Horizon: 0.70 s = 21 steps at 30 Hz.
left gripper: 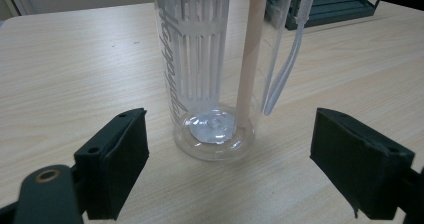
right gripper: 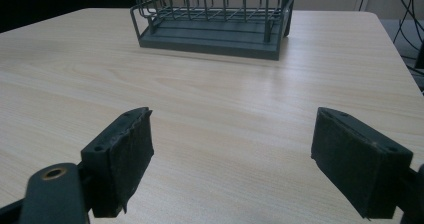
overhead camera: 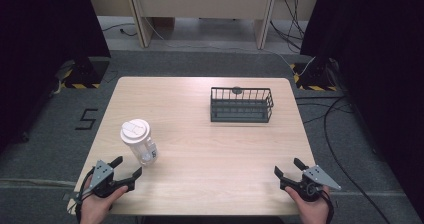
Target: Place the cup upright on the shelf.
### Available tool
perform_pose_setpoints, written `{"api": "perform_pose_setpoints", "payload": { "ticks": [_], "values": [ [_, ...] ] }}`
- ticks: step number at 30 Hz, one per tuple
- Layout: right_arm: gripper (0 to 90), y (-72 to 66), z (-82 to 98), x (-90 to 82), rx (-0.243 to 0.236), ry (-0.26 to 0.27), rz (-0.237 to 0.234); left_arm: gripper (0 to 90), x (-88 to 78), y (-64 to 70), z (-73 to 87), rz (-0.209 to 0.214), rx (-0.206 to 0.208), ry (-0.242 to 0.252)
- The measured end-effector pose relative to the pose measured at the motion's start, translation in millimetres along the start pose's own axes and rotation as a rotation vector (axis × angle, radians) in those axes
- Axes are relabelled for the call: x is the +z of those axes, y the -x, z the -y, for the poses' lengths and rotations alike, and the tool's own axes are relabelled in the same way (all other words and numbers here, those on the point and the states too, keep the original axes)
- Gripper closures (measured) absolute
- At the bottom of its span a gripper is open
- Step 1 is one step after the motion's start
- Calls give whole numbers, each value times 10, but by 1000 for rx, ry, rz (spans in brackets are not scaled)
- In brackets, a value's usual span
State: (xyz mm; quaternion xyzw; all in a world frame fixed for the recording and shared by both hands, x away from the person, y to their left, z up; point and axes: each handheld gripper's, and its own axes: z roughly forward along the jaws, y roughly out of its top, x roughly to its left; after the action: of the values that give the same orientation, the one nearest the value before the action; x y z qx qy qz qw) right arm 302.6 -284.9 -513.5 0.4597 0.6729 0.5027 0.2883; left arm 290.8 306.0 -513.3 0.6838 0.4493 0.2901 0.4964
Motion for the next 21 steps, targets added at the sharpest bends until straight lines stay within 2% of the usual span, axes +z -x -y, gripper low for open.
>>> {"api": "perform_pose_setpoints", "payload": {
  "ticks": [9, 21],
  "values": [
    [178, -2, 0, 1, -2, -3, -3, 146, 11, 2, -15, -9, 10, 4],
    [180, 8, -4, 9, -3, -10, -7, 144, 164, -42, -94, 8, 43, 7]
  ]
}}
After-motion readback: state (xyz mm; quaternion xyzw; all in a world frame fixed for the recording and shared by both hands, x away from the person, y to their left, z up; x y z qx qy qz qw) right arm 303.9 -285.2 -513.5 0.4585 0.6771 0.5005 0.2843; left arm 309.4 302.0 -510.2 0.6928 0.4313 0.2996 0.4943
